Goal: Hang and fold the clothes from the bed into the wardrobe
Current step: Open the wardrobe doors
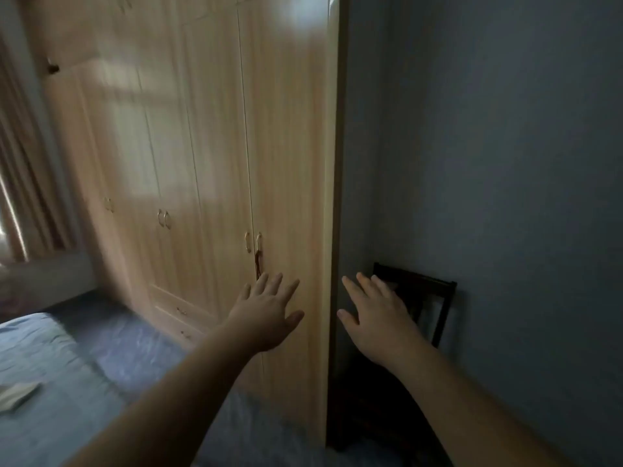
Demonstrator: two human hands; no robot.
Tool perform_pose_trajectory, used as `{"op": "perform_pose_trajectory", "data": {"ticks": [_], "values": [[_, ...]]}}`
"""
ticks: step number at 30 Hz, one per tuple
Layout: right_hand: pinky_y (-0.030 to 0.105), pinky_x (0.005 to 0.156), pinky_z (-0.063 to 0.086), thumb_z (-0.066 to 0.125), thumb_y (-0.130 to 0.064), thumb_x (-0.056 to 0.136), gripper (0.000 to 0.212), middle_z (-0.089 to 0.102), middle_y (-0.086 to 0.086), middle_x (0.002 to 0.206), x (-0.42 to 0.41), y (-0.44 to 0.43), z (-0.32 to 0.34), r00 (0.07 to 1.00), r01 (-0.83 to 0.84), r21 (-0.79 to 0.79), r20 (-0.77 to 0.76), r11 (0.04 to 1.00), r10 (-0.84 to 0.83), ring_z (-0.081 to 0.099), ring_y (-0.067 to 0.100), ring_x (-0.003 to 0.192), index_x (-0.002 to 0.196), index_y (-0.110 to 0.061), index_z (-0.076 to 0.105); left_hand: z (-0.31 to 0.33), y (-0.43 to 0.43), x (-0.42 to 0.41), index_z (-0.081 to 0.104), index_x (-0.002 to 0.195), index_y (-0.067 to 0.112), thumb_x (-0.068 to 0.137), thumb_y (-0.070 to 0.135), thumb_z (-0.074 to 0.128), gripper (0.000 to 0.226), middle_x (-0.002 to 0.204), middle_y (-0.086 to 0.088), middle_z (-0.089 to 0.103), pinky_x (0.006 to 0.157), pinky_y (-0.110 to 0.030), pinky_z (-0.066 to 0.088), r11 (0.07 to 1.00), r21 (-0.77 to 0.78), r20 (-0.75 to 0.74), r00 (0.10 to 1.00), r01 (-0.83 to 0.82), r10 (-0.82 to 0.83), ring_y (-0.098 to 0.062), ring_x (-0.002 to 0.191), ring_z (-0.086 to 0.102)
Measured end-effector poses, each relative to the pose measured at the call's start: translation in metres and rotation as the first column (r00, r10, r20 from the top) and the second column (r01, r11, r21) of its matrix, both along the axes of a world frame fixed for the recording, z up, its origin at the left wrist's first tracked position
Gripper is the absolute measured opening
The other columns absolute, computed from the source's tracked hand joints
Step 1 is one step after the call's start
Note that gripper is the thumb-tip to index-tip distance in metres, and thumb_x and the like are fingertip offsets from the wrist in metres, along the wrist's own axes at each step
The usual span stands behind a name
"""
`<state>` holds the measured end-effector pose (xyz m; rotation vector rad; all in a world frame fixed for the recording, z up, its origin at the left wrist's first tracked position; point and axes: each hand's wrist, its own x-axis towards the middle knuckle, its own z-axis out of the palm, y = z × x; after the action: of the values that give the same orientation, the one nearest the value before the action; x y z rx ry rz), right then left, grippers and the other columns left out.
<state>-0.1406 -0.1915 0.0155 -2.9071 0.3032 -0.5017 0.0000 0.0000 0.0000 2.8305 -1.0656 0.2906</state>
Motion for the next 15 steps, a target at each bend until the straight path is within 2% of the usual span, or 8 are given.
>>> {"op": "perform_pose_trajectory", "data": {"ticks": [6, 9, 15], "values": [[0.047, 0.122, 0.010, 0.030, -0.055, 0.101, 0.065, 0.007, -0.003, 0.166, 0.086, -0.034, -0.006, 0.999, -0.050, -0.037, -0.018, 0.998, 0.050, 0.000, 0.022, 0.153, 0.157, -0.033, 0.006, -0.024, -0.038, 0.093, -0.006, 0.154, 0.044, 0.093, 0.073, 0.022, 0.073, 0.168, -0.001, 0.001, 0.121, -0.051, 0.004, 1.000, -0.022, 0.002, 1.000, -0.019, 0.019, -0.028, 0.154, -0.004], [0.046, 0.122, 0.009, 0.028, -0.056, 0.101, 0.065, 0.006, -0.004, 0.167, 0.159, -0.058, -0.017, 0.996, -0.080, -0.054, -0.043, 0.995, 0.078, -0.001, 0.020, 0.152, 0.157, -0.033, 0.005, -0.040, -0.056, 0.166, -0.007, 0.154, 0.044, 0.092, 0.074, 0.020, 0.074, 0.168, 0.000, 0.001, 0.121, -0.051, 0.005, 0.998, -0.043, -0.020, 0.998, -0.053, 0.052, -0.028, 0.154, -0.003], [0.045, 0.123, 0.009, 0.029, -0.056, 0.102, 0.066, 0.002, -0.005, 0.167, 0.329, -0.087, -0.020, 0.980, -0.148, 0.030, -0.132, 0.988, 0.151, -0.002, 0.018, 0.152, 0.158, -0.032, 0.004, -0.057, -0.068, 0.307, -0.007, 0.154, 0.042, 0.093, 0.072, 0.021, 0.074, 0.168, -0.003, 0.001, 0.123, -0.052, 0.006, 0.981, -0.085, -0.101, 0.981, -0.176, 0.168, -0.029, 0.154, -0.002]]}}
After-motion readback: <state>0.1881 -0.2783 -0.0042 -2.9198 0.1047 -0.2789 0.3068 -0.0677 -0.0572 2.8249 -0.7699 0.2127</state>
